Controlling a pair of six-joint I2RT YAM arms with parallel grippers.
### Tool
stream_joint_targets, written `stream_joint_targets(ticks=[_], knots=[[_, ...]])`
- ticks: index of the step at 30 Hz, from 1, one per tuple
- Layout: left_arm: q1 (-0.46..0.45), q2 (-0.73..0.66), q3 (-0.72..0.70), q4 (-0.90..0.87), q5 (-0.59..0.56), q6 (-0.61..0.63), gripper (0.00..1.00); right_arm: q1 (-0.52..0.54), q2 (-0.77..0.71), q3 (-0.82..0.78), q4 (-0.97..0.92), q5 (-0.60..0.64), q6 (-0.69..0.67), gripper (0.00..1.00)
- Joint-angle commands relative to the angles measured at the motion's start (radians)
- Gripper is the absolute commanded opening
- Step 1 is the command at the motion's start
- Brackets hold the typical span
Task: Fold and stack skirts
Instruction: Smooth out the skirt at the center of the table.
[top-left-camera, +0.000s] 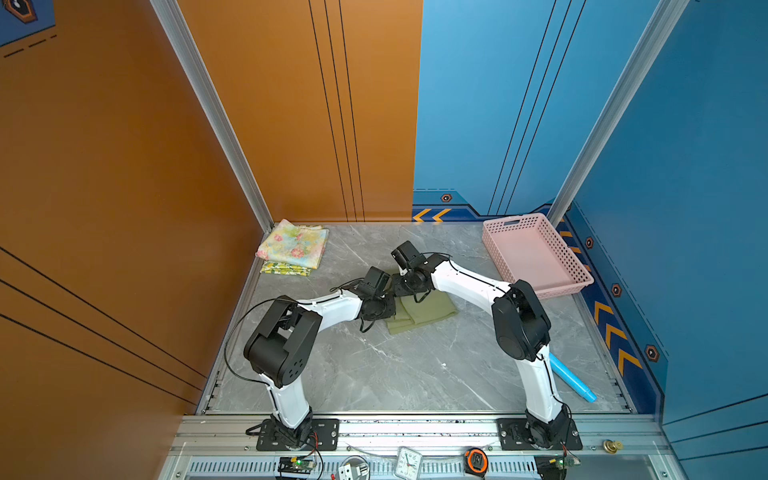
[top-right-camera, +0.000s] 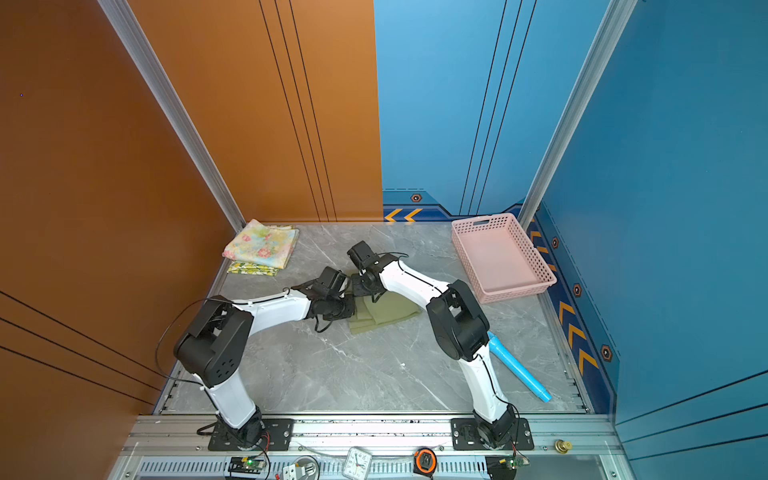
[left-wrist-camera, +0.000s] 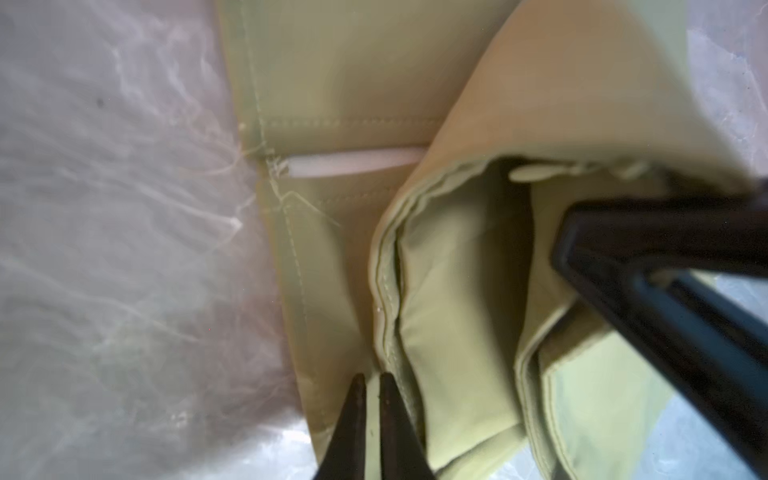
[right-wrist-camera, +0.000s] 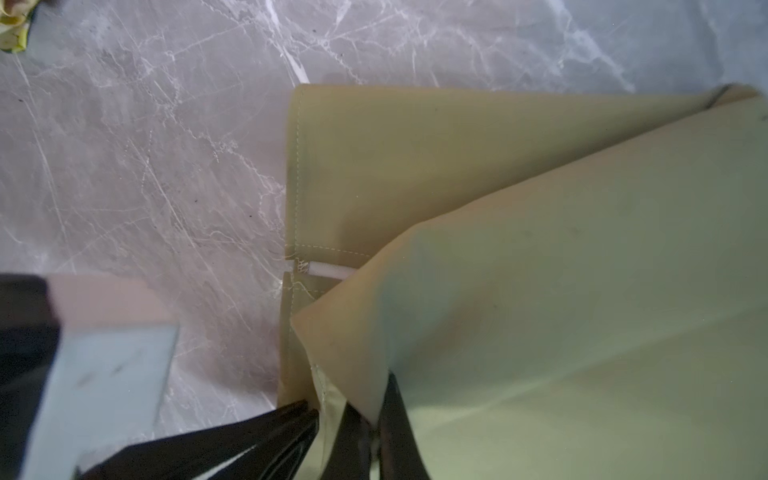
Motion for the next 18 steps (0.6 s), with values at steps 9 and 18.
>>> stream_joint_targets(ticks=[9,18], knots=[[-0.029,-0.033,-0.042,0.078,-0.013,-0.031,0.00,-0.067,-0.117,-0.114,0.184,-0.133,0.247,0.00],[-0.033,-0.043,-0.043,0.071,-0.015,-0.030,0.00,-0.076,-0.097,-0.111,0.240,-0.165,0.333,0.01]])
